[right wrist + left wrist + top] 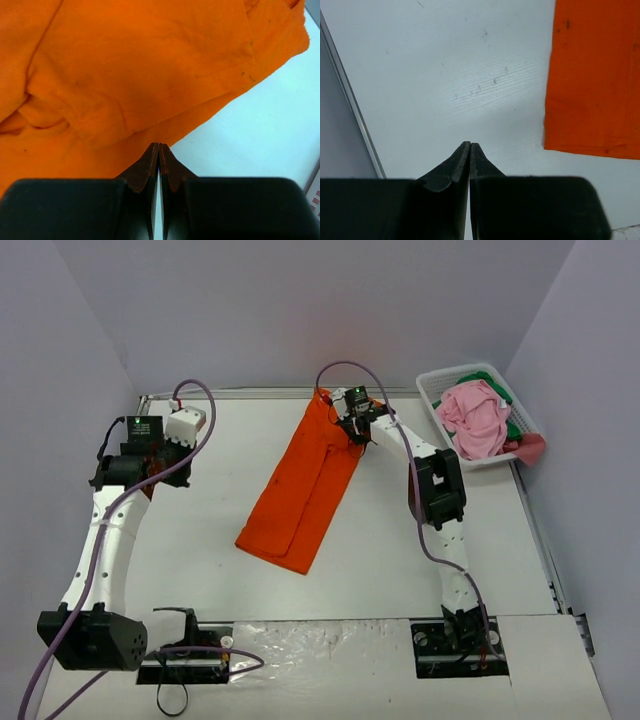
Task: Fold and stack the t-shirts
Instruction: Rotate the tshirt 90 degrees, then grab the bottom of the folded rectangular tshirt with both arms
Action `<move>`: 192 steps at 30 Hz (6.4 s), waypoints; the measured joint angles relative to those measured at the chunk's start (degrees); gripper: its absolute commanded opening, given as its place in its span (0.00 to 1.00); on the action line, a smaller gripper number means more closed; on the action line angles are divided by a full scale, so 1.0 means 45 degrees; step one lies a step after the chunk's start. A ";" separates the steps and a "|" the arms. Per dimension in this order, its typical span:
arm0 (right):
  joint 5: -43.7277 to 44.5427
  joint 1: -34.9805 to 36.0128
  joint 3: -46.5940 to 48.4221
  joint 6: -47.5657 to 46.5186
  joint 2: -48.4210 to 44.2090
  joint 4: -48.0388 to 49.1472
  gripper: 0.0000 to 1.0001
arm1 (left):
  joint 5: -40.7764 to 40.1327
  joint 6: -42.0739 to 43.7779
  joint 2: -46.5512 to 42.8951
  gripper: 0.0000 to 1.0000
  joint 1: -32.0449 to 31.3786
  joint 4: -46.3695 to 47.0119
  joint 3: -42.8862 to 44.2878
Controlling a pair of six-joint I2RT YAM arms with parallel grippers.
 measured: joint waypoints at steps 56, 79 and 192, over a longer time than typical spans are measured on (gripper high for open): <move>0.2234 0.0952 -0.0534 -0.1229 -0.0622 0.1651 0.00 | 0.2807 -0.0680 -0.2268 0.03 0.3643 0.0704 -0.1569; -0.2982 0.4114 -0.1549 -0.0699 -0.1763 -0.1219 0.00 | 0.3497 -0.0947 -0.3429 0.07 0.4226 0.1248 -0.2545; -0.8087 -0.8519 -1.2424 -0.1219 -1.3410 -0.1491 0.87 | -0.2171 0.4765 0.2341 0.45 -1.0103 0.7902 -0.7164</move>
